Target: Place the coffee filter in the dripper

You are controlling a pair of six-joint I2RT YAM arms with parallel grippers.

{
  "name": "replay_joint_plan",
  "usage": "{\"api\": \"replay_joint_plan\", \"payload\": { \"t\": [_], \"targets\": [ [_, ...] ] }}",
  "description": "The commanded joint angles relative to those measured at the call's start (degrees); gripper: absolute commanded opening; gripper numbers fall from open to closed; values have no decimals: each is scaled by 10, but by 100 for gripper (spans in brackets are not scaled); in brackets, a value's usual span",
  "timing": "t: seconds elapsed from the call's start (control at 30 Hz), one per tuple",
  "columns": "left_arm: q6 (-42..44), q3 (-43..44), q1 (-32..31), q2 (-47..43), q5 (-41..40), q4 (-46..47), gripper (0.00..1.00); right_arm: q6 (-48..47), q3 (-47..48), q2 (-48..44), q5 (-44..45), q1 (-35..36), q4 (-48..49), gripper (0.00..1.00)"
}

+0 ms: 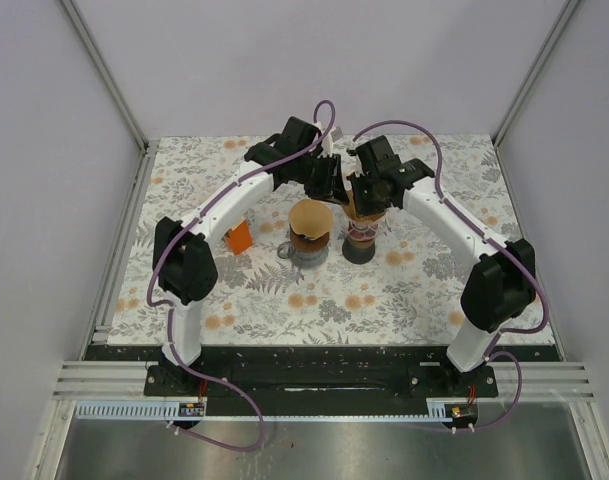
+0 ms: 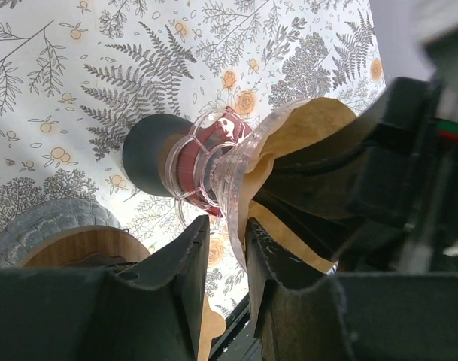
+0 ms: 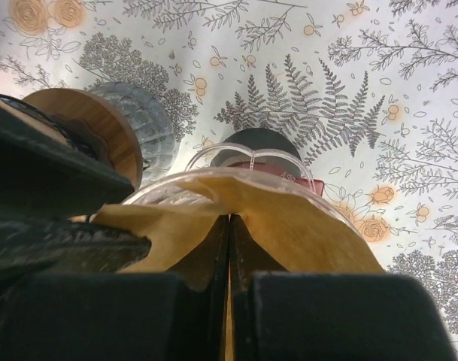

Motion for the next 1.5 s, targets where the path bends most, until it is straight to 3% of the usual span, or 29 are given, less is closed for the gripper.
{"api": "replay_joint_plan", "payload": {
  "t": [0.0, 0.2, 0.5, 0.8, 1.0, 1.03, 1.1, 1.27, 1.47],
  "targets": [
    [15, 12, -1, -12, -17, 8, 30, -13, 38, -37, -6, -10, -7, 0],
    [16, 16, -1, -12, -18, 7, 30, -19, 51, -53, -5, -17, -19, 0],
    [27, 52, -3, -11, -18, -7, 38, -24, 67, -85, -5, -25, -26, 0],
    [37, 66, -3, -11, -15, -17, 53, -28, 82, -105, -6, -45, -34, 0],
    [98, 145, 0, -23, -84, -58, 74, -30, 104, -118, 15, -94, -23, 0],
    [112, 152, 3, -34, -106, -59, 79, -26, 103, -121, 19, -107, -11, 6],
    [134, 147, 15, -62, -145, -54, 88, -20, 91, -135, 25, -138, 22, 30],
    [162, 93, 88, -135, -232, -15, 95, 11, 40, -165, 27, -223, 111, 73],
    [193, -44, 216, -218, -291, 72, 99, 21, -79, -200, 60, -283, 235, 99]
  ]
}}
